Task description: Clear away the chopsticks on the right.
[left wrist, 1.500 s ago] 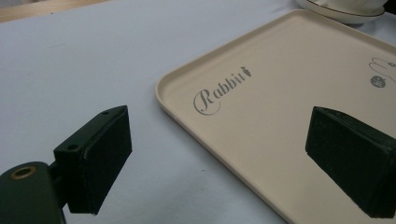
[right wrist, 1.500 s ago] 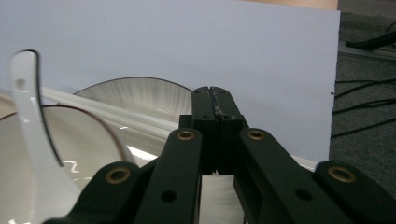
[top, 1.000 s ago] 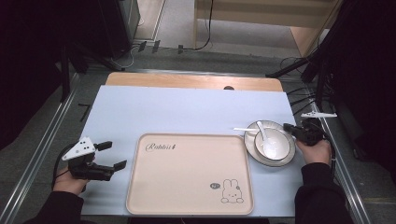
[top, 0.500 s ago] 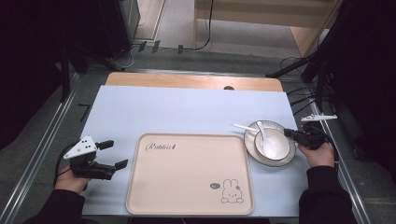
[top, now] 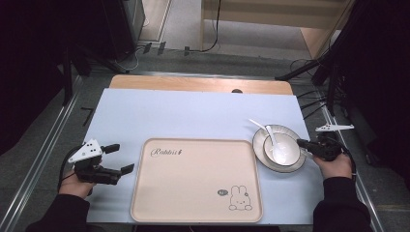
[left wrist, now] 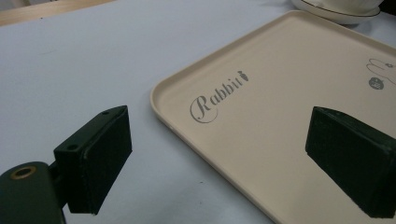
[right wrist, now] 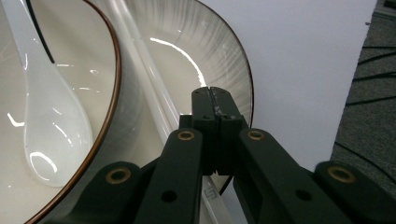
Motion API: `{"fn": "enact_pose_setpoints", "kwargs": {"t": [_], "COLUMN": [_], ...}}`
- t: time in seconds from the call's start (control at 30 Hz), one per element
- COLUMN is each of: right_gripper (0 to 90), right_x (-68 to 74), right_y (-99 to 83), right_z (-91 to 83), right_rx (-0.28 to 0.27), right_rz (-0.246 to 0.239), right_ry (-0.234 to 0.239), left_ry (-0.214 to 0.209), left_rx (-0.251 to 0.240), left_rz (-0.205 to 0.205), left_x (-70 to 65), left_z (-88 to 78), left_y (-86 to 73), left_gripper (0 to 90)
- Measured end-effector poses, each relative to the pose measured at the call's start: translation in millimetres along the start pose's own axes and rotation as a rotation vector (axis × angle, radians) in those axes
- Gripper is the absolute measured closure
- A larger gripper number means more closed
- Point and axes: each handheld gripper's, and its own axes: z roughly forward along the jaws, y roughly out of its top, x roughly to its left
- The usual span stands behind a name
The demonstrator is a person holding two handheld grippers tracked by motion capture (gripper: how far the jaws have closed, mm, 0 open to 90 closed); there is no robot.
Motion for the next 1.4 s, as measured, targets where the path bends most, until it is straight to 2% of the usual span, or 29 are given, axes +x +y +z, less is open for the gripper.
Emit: {"fn": "enact_pose_setpoints", "kwargs": {"t": [0.17,0.3,0.37,0.4,0.47,0.53,0.63,0.8,1.13,1.27,1.4], "right_gripper": [89.0,84.7,77.4,77.4,63.9,56.4,52.8,54.2,69.1,71.1,71.7], "right_x": [2.7,3.1,0.5,0.5,0.0,0.0,-0.9,0.3,1.5,2.9,2.5], "right_y": [-2.7,-3.9,-3.7,-3.7,-3.6,-4.0,-5.3,-5.3,-4.2,-4.4,-4.8], "right_z": [-1.9,-2.5,-6.3,-6.3,-10.1,-10.8,-10.0,-8.8,-8.8,-9.5,-8.8], "right_rx": [0.007,0.008,-0.021,-0.021,-0.054,-0.052,-0.048,-0.046,-0.042,-0.020,-0.016], "right_rz": [-0.004,0.002,0.013,0.013,-0.003,0.002,0.000,-0.009,-0.024,-0.054,-0.058], "right_ry": [0.008,0.003,0.000,0.000,0.002,-0.008,-0.002,0.000,0.041,0.044,0.040], "left_ry": [-0.001,0.000,0.000,0.000,0.001,0.000,0.002,0.001,0.001,0.002,0.001], "left_rx": [-0.003,-0.003,-0.003,-0.003,-0.002,-0.002,-0.003,0.000,0.000,-0.002,-0.002], "left_rz": [0.000,-0.002,-0.002,-0.002,-0.002,-0.002,0.001,-0.001,-0.001,-0.001,0.000], "left_x": [0.2,0.1,0.0,0.0,0.3,0.1,-0.1,0.1,-0.1,0.1,0.0], "left_z": [-0.4,-0.4,-0.5,-0.5,-0.7,-0.4,-0.5,-0.5,-0.6,-0.7,-0.6], "left_y": [0.0,-0.1,-0.1,-0.1,-0.1,-0.2,-0.1,-0.2,-0.3,-0.4,-0.4], "left_gripper": [7.7,7.7,7.7,7.7,7.7,7.7,7.7,7.7,7.7,7.7,7.7]}}
